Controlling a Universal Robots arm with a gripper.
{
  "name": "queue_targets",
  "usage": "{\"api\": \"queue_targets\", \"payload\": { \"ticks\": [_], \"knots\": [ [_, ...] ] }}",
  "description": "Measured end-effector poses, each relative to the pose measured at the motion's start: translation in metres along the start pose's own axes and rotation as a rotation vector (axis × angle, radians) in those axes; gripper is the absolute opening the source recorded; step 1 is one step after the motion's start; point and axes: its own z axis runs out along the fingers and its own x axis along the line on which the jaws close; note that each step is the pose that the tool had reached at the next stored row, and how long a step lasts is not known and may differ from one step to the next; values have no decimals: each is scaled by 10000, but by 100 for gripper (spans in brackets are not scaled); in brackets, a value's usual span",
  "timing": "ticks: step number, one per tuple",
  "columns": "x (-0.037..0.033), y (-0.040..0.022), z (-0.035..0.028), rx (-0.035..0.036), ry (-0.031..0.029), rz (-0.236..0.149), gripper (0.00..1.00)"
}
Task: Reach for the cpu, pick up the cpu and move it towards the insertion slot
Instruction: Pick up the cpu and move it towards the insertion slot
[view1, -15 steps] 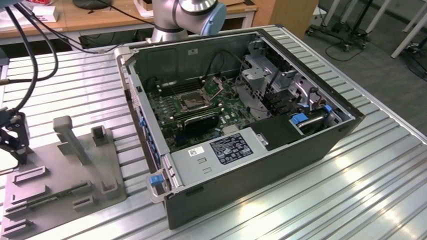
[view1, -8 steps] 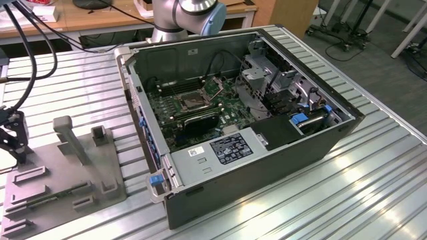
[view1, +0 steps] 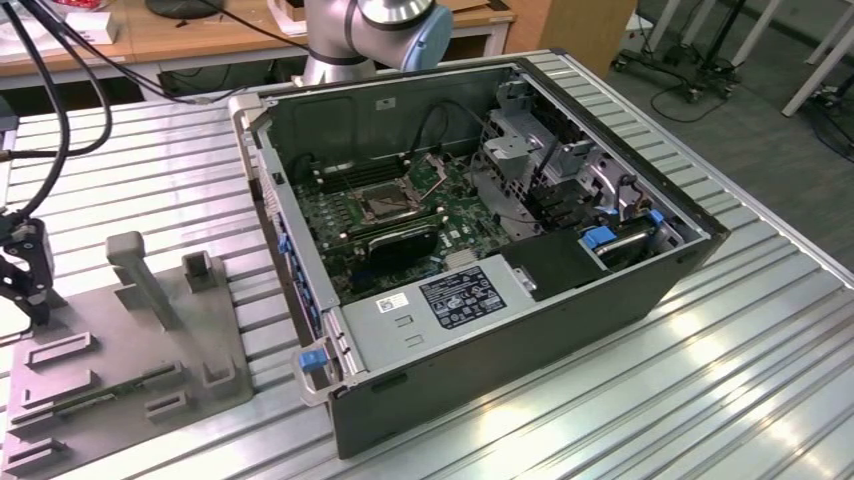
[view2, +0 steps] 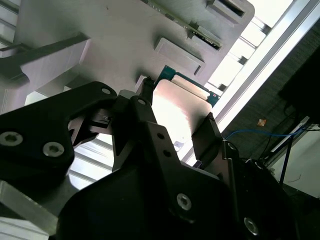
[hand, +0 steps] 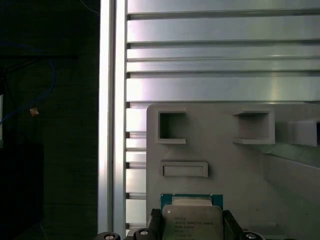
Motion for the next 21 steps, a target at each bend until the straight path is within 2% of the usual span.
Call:
{"api": "queue_targets", "payload": {
  "ticks": [21],
  "knots": [
    [-1, -1, -86, 0, -6, 1, 55]
  ]
}}
